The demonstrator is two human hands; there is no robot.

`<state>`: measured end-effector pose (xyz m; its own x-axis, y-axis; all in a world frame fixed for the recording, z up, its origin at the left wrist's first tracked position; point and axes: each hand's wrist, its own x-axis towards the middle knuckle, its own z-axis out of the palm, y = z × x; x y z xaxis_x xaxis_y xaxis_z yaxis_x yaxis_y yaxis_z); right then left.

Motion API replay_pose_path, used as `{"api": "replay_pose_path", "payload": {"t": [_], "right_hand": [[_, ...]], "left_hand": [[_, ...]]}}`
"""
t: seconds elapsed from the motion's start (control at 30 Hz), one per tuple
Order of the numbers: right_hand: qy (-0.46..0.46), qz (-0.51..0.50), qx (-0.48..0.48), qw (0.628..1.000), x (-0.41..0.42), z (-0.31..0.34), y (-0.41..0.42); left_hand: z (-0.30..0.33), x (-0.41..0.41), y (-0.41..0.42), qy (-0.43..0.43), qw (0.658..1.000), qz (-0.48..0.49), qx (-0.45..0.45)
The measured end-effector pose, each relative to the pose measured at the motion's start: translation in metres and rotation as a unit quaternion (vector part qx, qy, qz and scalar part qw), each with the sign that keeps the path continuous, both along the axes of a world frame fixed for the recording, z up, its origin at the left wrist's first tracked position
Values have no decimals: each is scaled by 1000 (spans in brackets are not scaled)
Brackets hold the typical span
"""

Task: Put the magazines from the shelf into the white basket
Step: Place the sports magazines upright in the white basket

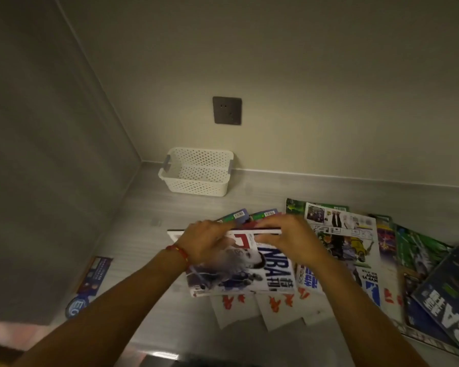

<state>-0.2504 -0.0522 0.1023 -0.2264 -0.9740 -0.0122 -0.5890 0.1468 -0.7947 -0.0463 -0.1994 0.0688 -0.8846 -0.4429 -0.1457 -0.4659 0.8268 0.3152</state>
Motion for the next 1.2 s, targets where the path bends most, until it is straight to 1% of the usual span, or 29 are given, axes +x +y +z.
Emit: {"api": "replay_pose_path", "payload": {"t": [0.03, 0.07, 0.1, 0.17, 0.2, 0.23, 0.27, 0.33, 0.37, 0.4, 0.43, 0.5, 0.57, 0.63, 0.73, 0.8, 0.83, 0.9, 1.0, 1.07, 1.13, 1.2], "right_hand": [[-58, -33, -22, 997, -7, 8, -4], [-118, -69, -47, 990, -13, 13, -8], [-154, -103, -75, 980, -18, 16, -10], [-150, -177, -111, 966, -29, 12, -7], [-147, -210, -109, 960, -33, 4, -3], [-174, -233, -90, 953, -33, -6, 0], [-238, -240, -64, 939, -29, -19, 1], [-385, -214, -2, 898, -13, -44, -4], [-425, -193, 23, 884, -1, -50, -9], [-432, -177, 38, 884, 11, -53, -15], [-412, -170, 38, 894, 23, -56, -22], [-324, -194, 2, 926, 38, -52, -44], [-260, -216, -43, 940, 41, -37, -69], [-230, -187, -63, 953, 40, -10, -94], [-188, -141, -66, 970, 36, 30, -136], [-110, -133, -91, 981, 33, 49, -165], [-57, -137, -105, 983, 32, 58, -180], [17, -160, -125, 979, 30, 73, -210], [56, -220, -136, 964, 23, 83, -244], [66, -250, -136, 956, 16, 81, -261], [69, -264, -131, 953, 10, 73, -273], [68, -279, -118, 951, 2, 62, -283]], "left_hand": [[7, 2, -1, 25, 996, 36, 74], [13, 4, -2, 67, 988, 71, 118], [19, 7, -1, 110, 980, 104, 130], [26, 14, -2, 187, 954, 168, 166], [27, 18, -3, 229, 930, 202, 205], [28, 22, -6, 262, 905, 234, 241], [30, 27, -10, 288, 880, 257, 276], [35, 36, -20, 325, 842, 255, 346], [36, 41, -25, 344, 829, 243, 369], [36, 45, -30, 356, 819, 241, 379], [36, 50, -36, 362, 815, 248, 380], [37, 58, -53, 363, 806, 275, 378], [37, 68, -77, 354, 799, 302, 381], [41, 74, -105, 361, 791, 314, 382], [58, 73, -152, 409, 765, 324, 377], [71, 67, -183, 428, 754, 324, 379], [77, 64, -197, 432, 757, 317, 374], [85, 57, -224, 435, 781, 295, 338], [93, 44, -258, 438, 815, 292, 243], [90, 33, -277, 420, 834, 297, 198], [82, 23, -292, 384, 845, 315, 197], [71, 14, -303, 358, 836, 345, 231]]}}
